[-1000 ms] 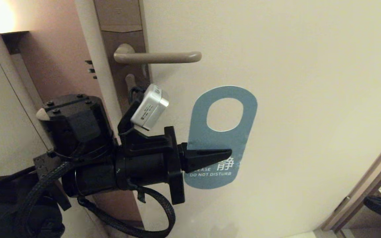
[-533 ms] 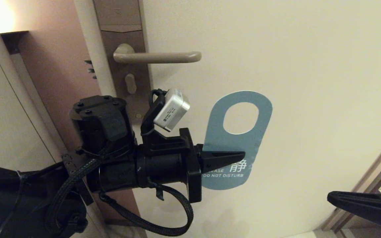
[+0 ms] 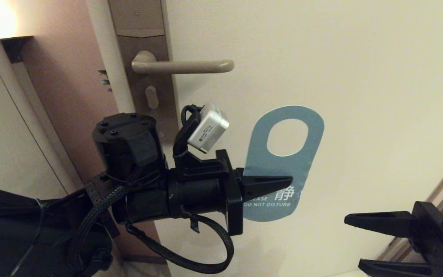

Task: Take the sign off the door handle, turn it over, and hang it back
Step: Hand it to the other hand

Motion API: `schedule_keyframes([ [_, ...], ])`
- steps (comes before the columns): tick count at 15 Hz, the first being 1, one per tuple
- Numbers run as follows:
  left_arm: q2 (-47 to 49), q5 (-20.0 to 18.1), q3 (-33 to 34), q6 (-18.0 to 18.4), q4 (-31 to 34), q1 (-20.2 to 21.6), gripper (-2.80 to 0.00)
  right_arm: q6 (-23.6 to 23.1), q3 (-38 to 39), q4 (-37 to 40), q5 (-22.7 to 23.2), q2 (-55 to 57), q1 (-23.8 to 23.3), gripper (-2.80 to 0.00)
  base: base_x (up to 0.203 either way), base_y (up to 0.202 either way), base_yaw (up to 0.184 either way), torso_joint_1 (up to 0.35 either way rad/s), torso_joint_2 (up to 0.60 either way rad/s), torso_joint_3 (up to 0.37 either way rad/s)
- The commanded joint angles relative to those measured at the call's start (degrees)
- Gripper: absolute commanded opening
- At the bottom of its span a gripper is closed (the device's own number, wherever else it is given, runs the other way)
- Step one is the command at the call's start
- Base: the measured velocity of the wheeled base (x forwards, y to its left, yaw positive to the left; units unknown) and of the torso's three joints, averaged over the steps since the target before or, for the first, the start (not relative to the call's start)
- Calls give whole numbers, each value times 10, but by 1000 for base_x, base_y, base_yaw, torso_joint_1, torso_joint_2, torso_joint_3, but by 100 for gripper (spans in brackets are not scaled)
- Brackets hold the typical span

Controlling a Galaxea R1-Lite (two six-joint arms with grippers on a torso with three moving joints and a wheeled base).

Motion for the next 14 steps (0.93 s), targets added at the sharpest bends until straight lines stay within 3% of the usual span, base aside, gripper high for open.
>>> schedule_keyframes([
  [1,2,-2,-3,-1,-5,-3,-280,0,-6,-13,3,28,19,0,0,0,0,0,0,0],
  [9,4,-2,-10,-2,-6,-28,-280,0,-50,-91,3,131,113,0,0,0,0,0,0,0],
  [14,4,-2,-10,-2,-6,-30,-280,0,-67,-126,2,172,140,0,0,0,0,0,0,0],
])
